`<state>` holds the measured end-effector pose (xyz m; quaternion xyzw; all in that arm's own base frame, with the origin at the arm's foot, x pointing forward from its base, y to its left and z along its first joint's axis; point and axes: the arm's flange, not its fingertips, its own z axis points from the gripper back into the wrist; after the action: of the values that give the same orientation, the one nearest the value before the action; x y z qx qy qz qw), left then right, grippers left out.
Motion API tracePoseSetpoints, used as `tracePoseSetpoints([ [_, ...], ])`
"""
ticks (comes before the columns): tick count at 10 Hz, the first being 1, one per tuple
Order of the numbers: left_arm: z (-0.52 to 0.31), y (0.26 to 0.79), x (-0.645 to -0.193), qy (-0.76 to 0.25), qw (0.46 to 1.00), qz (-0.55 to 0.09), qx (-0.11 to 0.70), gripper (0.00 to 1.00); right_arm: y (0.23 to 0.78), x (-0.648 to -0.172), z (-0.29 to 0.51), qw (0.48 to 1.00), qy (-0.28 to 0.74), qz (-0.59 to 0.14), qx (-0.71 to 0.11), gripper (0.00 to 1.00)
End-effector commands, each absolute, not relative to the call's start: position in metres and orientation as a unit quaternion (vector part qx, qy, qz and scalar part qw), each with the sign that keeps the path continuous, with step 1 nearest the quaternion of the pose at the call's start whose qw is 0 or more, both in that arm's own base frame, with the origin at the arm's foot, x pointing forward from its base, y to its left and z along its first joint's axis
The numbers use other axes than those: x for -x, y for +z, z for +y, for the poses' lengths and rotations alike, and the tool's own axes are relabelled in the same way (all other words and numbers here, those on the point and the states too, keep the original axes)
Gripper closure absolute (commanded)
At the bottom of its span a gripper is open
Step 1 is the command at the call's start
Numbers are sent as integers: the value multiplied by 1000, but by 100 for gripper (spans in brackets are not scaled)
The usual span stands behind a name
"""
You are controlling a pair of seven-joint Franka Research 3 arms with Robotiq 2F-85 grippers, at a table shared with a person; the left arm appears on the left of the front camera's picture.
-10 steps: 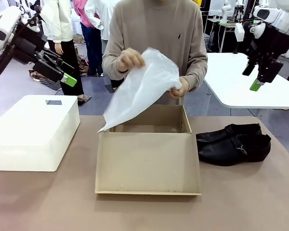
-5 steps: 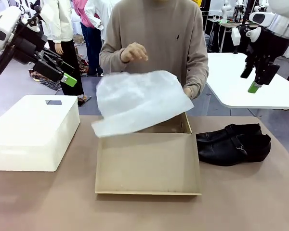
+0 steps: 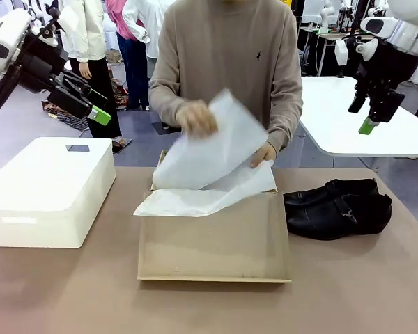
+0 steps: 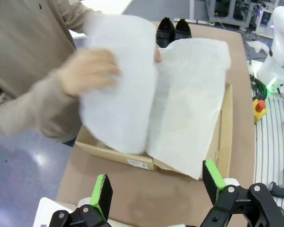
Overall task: Pack the shoes into the box.
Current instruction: Place one shoe of the Shoes into the Shoes Box.
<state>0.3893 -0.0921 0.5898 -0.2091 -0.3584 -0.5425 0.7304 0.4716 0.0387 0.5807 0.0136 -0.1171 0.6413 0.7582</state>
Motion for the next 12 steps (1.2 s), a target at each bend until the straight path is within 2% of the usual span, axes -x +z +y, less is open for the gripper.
tracePoseSetpoints([
  [1,-91,590,-392,-547,721,-365,217,0,581,-472,39,758,641,-117,-14,0],
  [5,-91,590,-392,-547,721,-365,217,0,549,-501,17,752,649,-114,5,0],
  [8,-91,590,-392,-547,721,-365,217,0,513,-522,6,722,681,-125,16,0],
  [12,-91,590,-392,-547,721,-365,217,0,472,-535,-9,735,670,-107,2,0],
])
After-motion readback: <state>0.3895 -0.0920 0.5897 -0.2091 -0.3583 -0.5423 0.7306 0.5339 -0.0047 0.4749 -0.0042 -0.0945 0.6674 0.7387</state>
